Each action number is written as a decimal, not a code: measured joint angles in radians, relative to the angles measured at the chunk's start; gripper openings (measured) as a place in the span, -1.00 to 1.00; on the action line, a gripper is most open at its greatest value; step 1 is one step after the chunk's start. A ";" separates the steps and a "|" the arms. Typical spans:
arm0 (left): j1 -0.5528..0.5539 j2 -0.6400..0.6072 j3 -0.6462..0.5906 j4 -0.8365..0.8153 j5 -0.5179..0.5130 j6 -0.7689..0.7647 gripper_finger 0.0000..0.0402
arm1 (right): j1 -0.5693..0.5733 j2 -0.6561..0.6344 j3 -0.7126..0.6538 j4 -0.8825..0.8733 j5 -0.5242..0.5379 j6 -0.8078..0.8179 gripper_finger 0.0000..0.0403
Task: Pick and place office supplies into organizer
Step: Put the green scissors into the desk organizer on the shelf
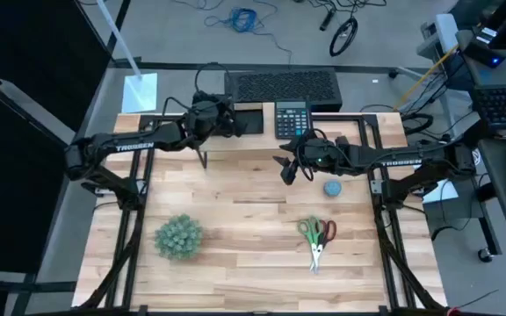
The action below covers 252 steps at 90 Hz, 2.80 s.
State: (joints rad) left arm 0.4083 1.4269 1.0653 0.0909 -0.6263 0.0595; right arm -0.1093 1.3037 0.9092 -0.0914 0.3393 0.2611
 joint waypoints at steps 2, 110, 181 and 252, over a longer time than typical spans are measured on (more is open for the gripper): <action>0.002 -0.006 0.000 -0.008 -0.012 0.001 -1.00 | 0.000 0.000 0.000 -0.002 0.000 0.000 -0.06; -0.172 -0.472 -0.001 -0.440 0.365 0.050 -1.00 | 0.135 -0.067 0.000 -0.216 -0.171 0.063 -0.06; -0.571 -0.495 -0.028 -0.609 0.363 0.034 -1.00 | 0.515 0.344 0.411 -0.959 -0.203 0.646 -0.06; -0.572 -0.495 -0.040 -0.616 0.368 0.059 -1.00 | 0.502 0.515 0.279 -0.930 -0.226 1.116 0.27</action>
State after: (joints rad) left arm -0.1642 0.9314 1.0248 -0.5251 -0.2581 0.1188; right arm 0.3927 1.8183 1.1887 -1.0212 0.1134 1.3769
